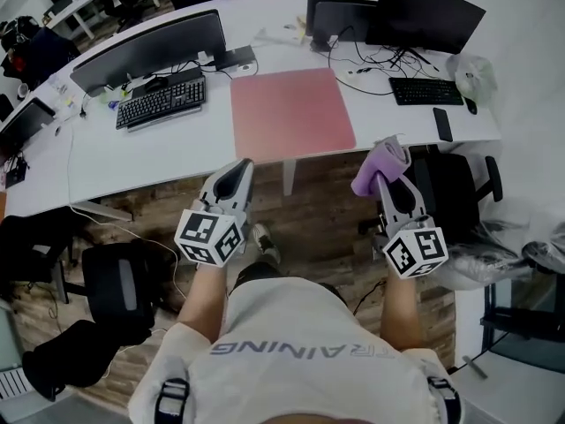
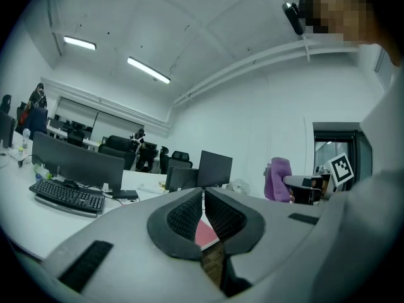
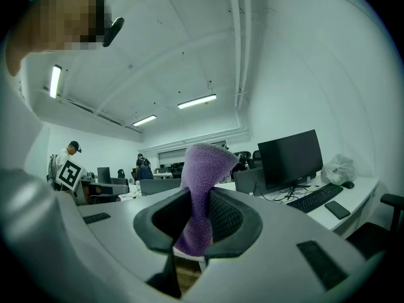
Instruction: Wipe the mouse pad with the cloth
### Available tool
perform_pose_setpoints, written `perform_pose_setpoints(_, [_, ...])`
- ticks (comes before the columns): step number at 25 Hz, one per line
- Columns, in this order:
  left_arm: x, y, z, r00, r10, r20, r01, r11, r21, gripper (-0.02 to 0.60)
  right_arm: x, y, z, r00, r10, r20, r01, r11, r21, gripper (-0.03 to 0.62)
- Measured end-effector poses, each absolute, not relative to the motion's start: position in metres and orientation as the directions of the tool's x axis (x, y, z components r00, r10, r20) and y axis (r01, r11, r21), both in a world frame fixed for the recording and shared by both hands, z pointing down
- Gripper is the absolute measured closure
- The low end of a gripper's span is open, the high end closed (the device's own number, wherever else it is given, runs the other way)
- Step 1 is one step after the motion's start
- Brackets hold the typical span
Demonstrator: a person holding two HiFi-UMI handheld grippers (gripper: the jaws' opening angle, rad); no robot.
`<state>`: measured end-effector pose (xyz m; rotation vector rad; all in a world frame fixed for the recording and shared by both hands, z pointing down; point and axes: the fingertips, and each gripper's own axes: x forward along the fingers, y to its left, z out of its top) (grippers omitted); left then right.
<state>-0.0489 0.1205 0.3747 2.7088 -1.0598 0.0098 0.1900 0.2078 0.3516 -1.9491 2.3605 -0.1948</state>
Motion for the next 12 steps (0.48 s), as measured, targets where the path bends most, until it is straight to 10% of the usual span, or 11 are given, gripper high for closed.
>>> perform_pose_setpoints(12, [-0.078,-0.036,0.369,0.715,-0.695,0.074,-0.691,-0.687,0.226,0.543,0.165,0.041,0.348,-0.223,-0.972,0.082,-0.970,0.212,-0.120,0.507])
